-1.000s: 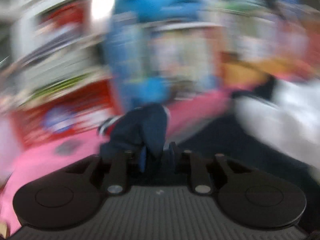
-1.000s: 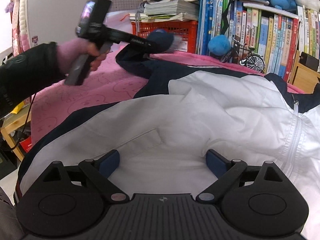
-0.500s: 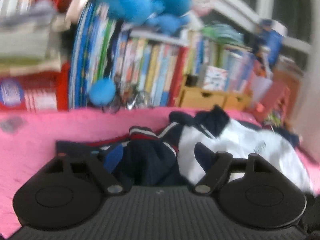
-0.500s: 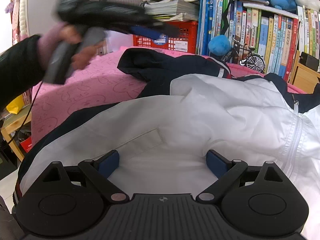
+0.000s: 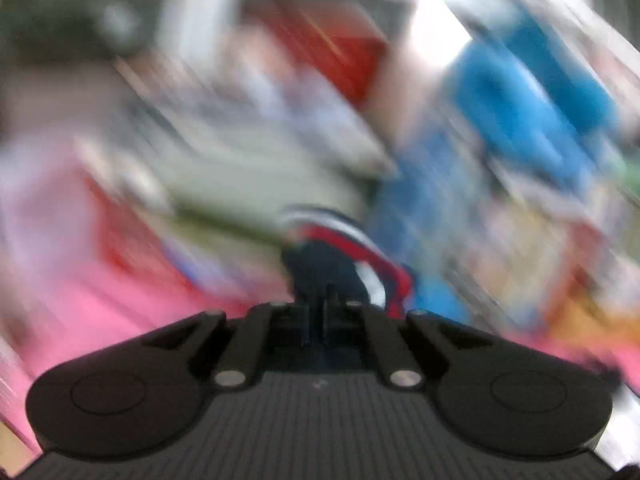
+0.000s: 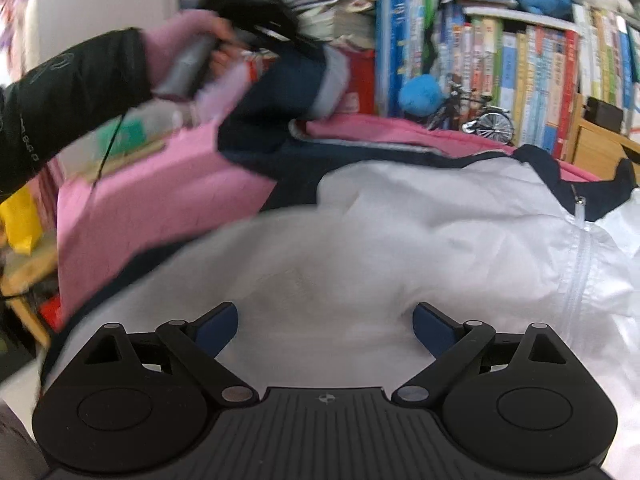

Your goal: Fold clothes

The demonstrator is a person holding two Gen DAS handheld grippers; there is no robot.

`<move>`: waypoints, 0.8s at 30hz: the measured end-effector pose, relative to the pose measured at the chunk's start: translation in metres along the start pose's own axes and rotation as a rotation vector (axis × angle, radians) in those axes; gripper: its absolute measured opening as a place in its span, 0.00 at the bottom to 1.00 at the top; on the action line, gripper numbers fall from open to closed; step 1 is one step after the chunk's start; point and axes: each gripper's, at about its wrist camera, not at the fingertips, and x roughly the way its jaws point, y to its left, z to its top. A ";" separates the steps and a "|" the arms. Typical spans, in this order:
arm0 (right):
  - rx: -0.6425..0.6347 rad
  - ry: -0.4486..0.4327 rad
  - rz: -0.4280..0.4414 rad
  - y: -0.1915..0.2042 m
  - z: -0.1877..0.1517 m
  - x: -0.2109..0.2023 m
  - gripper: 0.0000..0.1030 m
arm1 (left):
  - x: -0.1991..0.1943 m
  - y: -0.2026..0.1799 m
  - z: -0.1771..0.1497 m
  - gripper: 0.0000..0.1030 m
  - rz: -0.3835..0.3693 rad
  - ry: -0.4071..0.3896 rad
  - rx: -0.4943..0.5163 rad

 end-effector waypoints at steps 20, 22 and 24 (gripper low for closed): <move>0.275 0.097 -0.430 -0.139 0.153 0.182 0.95 | 0.055 0.142 -0.074 0.04 0.335 0.157 -0.026; 0.270 0.156 -0.489 -0.144 0.156 0.205 0.90 | 0.053 0.150 -0.077 0.04 0.328 0.153 -0.042; 0.286 0.155 -0.493 -0.145 0.157 0.209 0.73 | 0.050 0.155 -0.078 0.04 0.312 0.118 -0.056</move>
